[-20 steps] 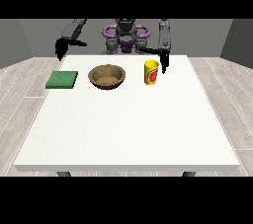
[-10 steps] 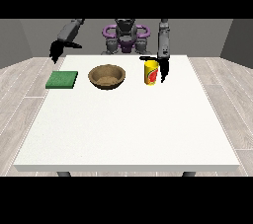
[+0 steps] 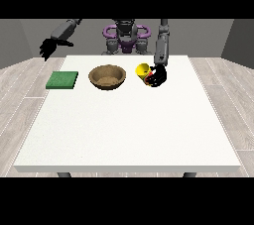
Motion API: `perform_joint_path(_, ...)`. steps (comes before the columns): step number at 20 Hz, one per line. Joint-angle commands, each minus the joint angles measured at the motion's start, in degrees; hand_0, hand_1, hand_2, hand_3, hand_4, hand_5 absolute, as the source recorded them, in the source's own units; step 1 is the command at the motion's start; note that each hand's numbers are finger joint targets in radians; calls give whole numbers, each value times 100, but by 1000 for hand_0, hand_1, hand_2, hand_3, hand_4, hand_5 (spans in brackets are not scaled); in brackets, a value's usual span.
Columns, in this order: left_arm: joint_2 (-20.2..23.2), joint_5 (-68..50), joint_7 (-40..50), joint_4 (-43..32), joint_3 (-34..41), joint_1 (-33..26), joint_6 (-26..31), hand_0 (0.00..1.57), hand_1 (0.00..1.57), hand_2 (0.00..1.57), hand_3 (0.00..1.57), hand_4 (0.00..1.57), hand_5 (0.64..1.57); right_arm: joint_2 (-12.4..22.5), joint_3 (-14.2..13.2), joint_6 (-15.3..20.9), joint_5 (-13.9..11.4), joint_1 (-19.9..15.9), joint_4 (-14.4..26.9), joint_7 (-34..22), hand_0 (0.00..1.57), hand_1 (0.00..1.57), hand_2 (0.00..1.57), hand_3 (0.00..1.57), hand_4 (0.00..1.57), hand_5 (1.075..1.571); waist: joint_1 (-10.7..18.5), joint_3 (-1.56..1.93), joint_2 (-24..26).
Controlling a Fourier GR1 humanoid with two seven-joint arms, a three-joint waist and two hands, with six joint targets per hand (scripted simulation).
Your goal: Pick the cup and pour the ball into the bowl, then pick the bowl and place it on the pad
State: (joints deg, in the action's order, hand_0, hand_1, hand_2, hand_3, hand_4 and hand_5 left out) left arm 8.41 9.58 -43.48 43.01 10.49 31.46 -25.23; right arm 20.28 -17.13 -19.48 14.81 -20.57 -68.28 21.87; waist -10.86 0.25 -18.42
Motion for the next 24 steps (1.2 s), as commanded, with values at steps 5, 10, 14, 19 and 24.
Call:
perform_joint_path(5,-189,1027,1106,-40,-862,29,-640,1339,1339,1571,1571,975,1530,432,-376,-274,-27,219,1195,233,0,0,0,0,0,1557,422,-14,939)
perform_joint_path(10,-264,1970,2545,179,-1651,451,-676,1381,1381,1571,1571,1033,1536,490,-469,-77,-182,352,1887,199,0,0,0,0,0,1560,973,-6,1764)
perform_joint_path(14,-576,2915,3418,115,-2243,494,-1052,1375,1375,1571,1571,1143,1567,488,-470,-92,-313,559,2210,508,0,0,0,0,0,1560,1182,-11,2012)
perform_joint_path(19,-498,3418,4084,395,-2417,580,-634,1365,1365,1571,1571,1142,1566,918,-705,-521,-90,650,2583,386,0,0,0,0,0,1560,1269,-19,2204)
perform_joint_path(24,-545,4220,4346,538,-2761,346,-819,1346,1346,1571,1571,1048,1569,699,-658,-338,-198,674,2753,799,0,0,0,0,0,1554,1352,-21,2099)
